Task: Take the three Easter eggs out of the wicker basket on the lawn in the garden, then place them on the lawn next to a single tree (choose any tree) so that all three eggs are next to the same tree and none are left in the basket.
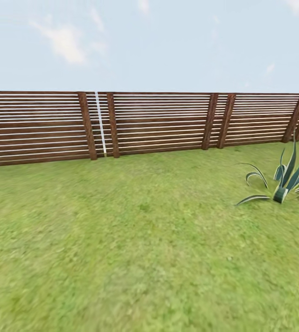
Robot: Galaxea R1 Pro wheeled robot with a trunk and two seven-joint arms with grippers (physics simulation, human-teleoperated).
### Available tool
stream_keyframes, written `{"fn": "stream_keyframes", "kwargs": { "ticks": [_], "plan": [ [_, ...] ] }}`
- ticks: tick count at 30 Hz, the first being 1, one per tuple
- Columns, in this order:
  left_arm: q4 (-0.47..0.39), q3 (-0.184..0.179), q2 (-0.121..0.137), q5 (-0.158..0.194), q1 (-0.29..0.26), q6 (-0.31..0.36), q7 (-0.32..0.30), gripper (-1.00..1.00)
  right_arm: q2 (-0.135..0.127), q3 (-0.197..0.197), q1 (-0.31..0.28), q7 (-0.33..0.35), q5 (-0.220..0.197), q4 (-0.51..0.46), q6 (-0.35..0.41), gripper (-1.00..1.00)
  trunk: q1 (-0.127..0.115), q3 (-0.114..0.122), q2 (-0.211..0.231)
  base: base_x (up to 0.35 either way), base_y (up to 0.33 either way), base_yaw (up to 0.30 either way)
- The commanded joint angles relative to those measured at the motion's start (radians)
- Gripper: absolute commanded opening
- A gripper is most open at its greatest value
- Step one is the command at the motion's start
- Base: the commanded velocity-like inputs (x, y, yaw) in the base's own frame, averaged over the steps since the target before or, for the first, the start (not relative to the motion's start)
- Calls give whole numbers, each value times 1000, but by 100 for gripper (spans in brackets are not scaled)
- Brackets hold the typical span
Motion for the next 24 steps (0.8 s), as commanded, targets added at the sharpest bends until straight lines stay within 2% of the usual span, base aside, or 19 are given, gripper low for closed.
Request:
{"fn": "stream_keyframes", "kwargs": {
  "ticks": [1,24],
  "plan": [
    [-2,1,0,0,1,1,-1,100,0,2,-1,-2,1,2,0,100,1,-1,0,339,0,5],
    [-3,1,0,0,1,1,-1,100,0,-1,-1,-2,-5,2,-1,100,1,-1,0,339,0,0]
  ]
}}
